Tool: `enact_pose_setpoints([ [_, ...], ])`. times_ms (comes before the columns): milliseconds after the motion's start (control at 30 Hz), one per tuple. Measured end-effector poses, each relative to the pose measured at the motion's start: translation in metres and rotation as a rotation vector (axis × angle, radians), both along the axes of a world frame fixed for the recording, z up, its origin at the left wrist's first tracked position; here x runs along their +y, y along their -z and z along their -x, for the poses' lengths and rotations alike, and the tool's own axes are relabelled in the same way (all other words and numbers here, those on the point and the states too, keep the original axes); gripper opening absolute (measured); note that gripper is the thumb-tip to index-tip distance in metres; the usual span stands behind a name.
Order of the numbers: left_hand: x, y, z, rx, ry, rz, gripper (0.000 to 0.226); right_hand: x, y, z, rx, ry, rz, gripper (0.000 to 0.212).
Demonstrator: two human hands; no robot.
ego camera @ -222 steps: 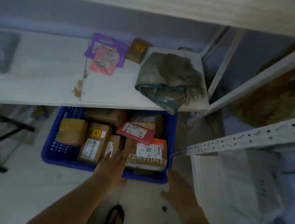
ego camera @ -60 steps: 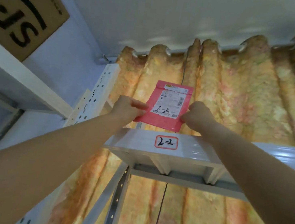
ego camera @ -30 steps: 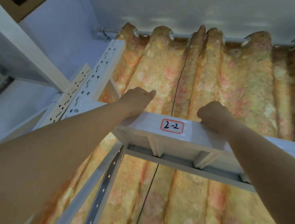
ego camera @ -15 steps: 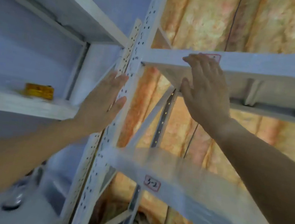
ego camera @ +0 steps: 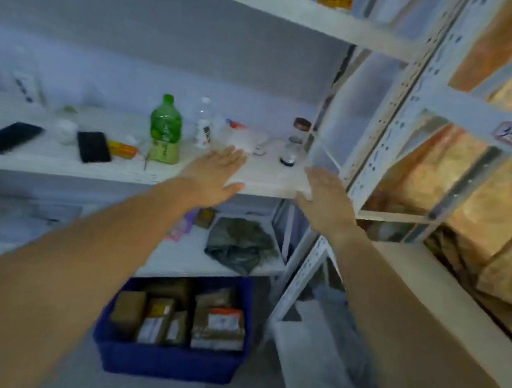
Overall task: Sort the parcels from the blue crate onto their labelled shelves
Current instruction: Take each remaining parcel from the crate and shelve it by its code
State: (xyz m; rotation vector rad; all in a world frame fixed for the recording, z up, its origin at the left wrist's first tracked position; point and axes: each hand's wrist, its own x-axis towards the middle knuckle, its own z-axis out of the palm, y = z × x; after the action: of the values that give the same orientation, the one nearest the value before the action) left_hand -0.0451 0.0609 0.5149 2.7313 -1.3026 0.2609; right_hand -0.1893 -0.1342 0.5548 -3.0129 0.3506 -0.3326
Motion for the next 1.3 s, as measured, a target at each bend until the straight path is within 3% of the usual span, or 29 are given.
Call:
enact_pose_setpoints([
  [100,0.051,0.048,0.003,0.092,-0.099,-0.218,0.065,0.040,0.066,-0.013,0.169,-0.103,-0.059,0.062],
  [167,0.076,0.073,0.004,0.160,-0.122,-0.264,0.066,0.062,0.100,-0.020,0.242,-0.140,-0.083,0.063],
  [367,0.127,0.147,-0.007,0.236,-0.187,-0.271,0.068,0.103,0.174,-0.051,0.382,-0.154,-0.143,0.063],
  [667,0.181,0.259,-0.030,0.569,-0.249,-0.304,0.065,0.149,0.292,-0.083,0.550,0.056,-0.428,0.053],
  [733,0.180,0.291,-0.034,0.598,-0.257,-0.294,0.066,0.155,0.329,-0.077,0.631,0.053,-0.396,0.050],
  [800,0.170,0.323,-0.034,0.657,-0.251,-0.302,0.068,0.156,0.359,-0.072,0.672,0.155,-0.505,0.060],
  [933,0.136,0.385,-0.020,0.747,-0.139,-0.349,0.068,0.137,0.418,-0.070,0.728,0.230,-0.533,0.067],
  [1133,0.070,0.472,-0.025,0.836,-0.028,-0.350,0.068,0.078,0.514,-0.085,0.728,0.381,-0.571,0.065],
  [1300,0.023,0.570,-0.043,0.955,-0.167,-0.305,0.071,0.021,0.603,-0.100,0.695,0.424,-0.568,0.066],
])
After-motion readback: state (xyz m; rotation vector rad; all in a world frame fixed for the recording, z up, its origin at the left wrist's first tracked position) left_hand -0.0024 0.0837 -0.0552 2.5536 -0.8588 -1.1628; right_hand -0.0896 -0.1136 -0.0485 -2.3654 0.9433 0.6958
